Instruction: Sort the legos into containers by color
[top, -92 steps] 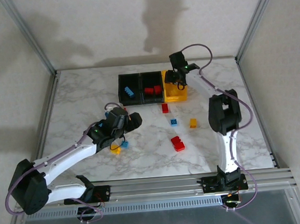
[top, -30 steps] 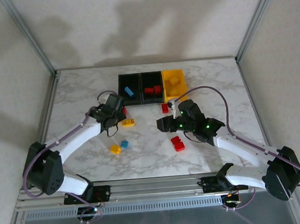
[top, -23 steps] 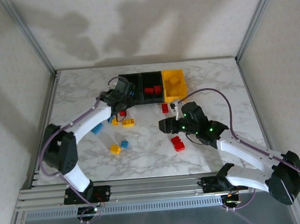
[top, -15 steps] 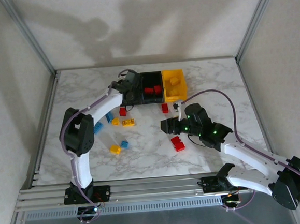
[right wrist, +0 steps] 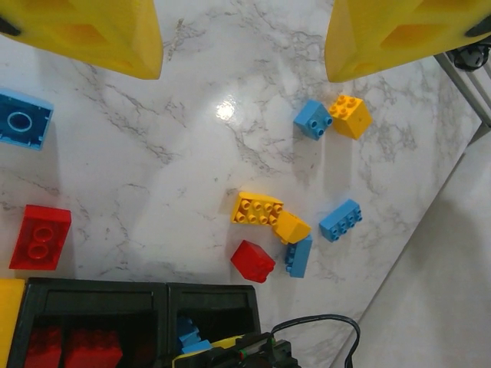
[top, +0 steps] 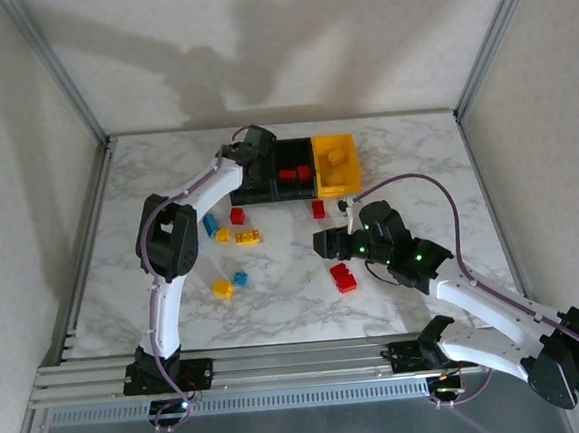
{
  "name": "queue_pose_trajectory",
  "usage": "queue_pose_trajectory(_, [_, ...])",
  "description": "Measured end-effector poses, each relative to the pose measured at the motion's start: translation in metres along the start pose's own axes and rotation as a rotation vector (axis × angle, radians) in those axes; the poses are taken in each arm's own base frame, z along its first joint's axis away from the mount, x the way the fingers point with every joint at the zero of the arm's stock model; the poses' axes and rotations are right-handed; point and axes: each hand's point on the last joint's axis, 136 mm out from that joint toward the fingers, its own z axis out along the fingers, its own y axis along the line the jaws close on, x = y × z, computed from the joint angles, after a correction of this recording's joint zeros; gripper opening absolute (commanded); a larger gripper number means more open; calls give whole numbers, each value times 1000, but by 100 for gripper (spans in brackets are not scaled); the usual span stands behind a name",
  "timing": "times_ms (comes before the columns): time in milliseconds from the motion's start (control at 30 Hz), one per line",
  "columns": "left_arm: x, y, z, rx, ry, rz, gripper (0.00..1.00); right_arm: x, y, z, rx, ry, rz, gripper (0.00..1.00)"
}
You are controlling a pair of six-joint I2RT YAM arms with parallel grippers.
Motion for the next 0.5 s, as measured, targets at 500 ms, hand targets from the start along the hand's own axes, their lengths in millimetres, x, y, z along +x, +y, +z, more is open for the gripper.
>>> queue_pose_trajectory(500, [2,3,2,-13,5,6,42,1,-2,0,10,4,1,58])
